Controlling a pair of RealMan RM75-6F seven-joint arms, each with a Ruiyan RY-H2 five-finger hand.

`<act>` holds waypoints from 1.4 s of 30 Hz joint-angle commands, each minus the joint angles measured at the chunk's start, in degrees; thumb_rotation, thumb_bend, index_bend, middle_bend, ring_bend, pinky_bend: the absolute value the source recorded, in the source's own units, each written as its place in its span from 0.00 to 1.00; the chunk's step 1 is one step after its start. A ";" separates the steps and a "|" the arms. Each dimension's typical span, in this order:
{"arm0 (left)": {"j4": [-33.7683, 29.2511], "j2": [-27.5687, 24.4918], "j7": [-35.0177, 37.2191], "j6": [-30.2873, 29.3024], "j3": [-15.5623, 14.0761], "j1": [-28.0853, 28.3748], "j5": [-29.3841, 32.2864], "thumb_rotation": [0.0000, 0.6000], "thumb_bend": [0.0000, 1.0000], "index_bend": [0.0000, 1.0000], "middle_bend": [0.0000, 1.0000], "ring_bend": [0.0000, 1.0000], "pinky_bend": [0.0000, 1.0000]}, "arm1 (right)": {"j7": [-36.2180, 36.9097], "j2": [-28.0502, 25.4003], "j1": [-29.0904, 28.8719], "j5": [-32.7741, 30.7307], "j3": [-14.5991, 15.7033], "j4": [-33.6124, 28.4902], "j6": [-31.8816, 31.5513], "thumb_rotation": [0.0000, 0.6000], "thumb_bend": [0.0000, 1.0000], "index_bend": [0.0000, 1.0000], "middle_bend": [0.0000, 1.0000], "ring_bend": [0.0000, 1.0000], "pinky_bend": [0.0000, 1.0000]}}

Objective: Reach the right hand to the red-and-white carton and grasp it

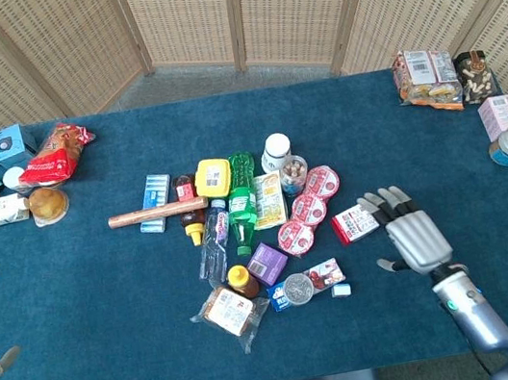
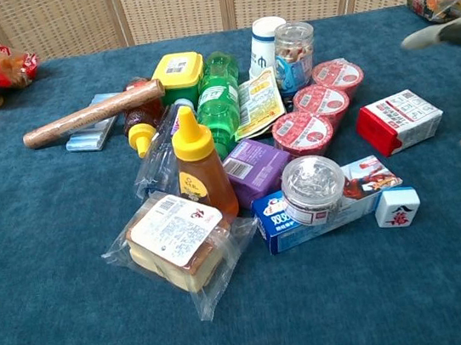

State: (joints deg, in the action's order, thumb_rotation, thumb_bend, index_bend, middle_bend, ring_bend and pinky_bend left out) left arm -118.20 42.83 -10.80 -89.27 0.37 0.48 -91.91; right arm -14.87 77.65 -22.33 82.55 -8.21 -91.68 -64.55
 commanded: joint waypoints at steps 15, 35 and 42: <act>0.72 0.40 -0.15 0.81 0.42 0.51 2.01 1.00 0.02 0.10 0.00 0.00 0.00 | 0.57 7.14 -8.01 -6.49 -1.27 12.19 9.54 1.00 0.00 0.00 0.00 0.00 0.00; 0.63 0.33 0.00 0.56 0.41 0.49 2.22 1.00 0.02 0.10 0.00 0.00 0.00 | 6.12 9.95 -7.56 -3.07 -0.10 17.02 2.51 1.00 0.00 0.51 0.61 0.40 0.51; 0.45 0.45 -0.10 0.85 0.20 0.58 1.90 1.00 0.02 0.10 0.00 0.00 0.00 | 2.07 4.65 -6.68 -3.31 -1.95 8.74 -1.62 1.00 0.00 0.51 0.61 0.40 0.51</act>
State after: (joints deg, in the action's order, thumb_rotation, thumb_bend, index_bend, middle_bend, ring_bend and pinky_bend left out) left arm -117.75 43.28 -10.89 -88.43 0.58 1.07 -90.01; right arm -11.29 84.07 -29.37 79.37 -9.35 -80.53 -64.80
